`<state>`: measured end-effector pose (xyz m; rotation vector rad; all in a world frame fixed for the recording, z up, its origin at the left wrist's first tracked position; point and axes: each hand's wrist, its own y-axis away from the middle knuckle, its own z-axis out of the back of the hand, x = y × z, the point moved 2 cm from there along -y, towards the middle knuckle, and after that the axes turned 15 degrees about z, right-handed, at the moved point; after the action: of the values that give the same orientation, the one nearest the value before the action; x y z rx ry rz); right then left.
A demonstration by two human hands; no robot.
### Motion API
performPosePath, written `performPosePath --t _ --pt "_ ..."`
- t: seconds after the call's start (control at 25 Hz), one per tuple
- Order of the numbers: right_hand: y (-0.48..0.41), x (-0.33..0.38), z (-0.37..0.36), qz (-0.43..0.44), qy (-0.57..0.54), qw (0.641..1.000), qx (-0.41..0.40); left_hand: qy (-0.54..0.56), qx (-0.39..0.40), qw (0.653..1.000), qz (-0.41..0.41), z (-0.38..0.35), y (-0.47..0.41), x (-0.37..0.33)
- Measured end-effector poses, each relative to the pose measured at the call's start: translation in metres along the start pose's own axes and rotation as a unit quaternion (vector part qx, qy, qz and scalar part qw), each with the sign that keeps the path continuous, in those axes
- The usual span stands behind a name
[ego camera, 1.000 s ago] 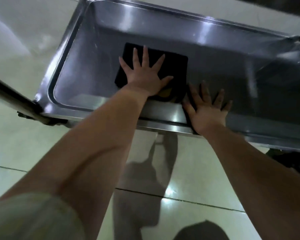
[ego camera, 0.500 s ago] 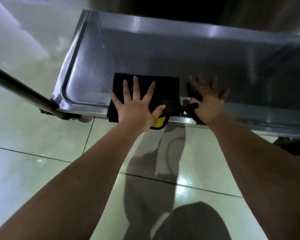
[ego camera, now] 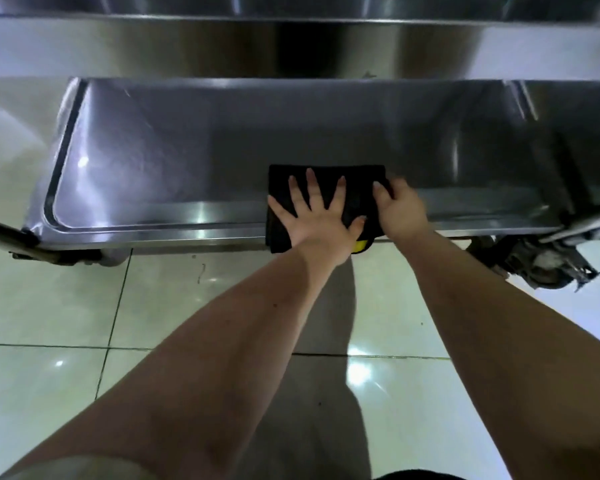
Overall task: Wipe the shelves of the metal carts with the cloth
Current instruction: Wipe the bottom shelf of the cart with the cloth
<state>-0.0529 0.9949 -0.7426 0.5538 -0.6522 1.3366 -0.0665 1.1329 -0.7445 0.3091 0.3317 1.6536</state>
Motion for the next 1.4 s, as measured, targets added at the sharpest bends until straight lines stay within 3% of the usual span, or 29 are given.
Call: performPosePath --t 0.08,0.16,0.24,0.32,0.44,0.56,0.8,1.0,1.2,1.4 --pt "-0.003 0.010 0.001 -0.018 -0.013 0.999 -0.036 0.030 -0.001 0.999 -0.011 0.001 -0.001 -0.005" --pt "-0.014 0.024 -0.004 0.016 0.131 0.989 0.064 0.147 -0.033 0.988 -0.034 0.003 -0.002 0.011" --pt "-0.020 0.038 -0.012 0.027 0.254 0.948 0.191 0.266 -0.046 0.961 -0.055 0.007 0.001 0.031" --pt "-0.025 0.048 -0.015 0.029 0.298 0.925 0.233 0.276 -0.069 0.955 -0.087 0.011 0.004 0.049" --pt "-0.030 0.059 -0.007 0.050 0.356 0.911 0.203 0.193 -0.149 0.963 -0.114 0.030 -0.007 0.065" --pt "-0.015 0.074 0.006 0.120 0.335 0.922 0.154 0.124 -0.210 0.965 -0.094 0.055 -0.010 0.071" --pt "0.061 0.136 0.078 0.116 0.171 0.975 0.086 0.087 -0.101 0.990 -0.055 0.122 0.050 0.054" --pt "0.131 0.192 0.181 0.028 0.267 0.962 0.056 0.084 -0.102 0.980 -0.150 0.196 0.162 0.056" --pt "0.183 0.301 0.317 0.042 0.310 0.950 0.007 0.068 -0.154 0.957 -0.238 0.344 0.267 0.054" --pt "0.213 0.472 0.474 0.148 0.286 0.943 -0.080 0.046 -0.315 0.869 -0.379 0.547 0.355 0.086"
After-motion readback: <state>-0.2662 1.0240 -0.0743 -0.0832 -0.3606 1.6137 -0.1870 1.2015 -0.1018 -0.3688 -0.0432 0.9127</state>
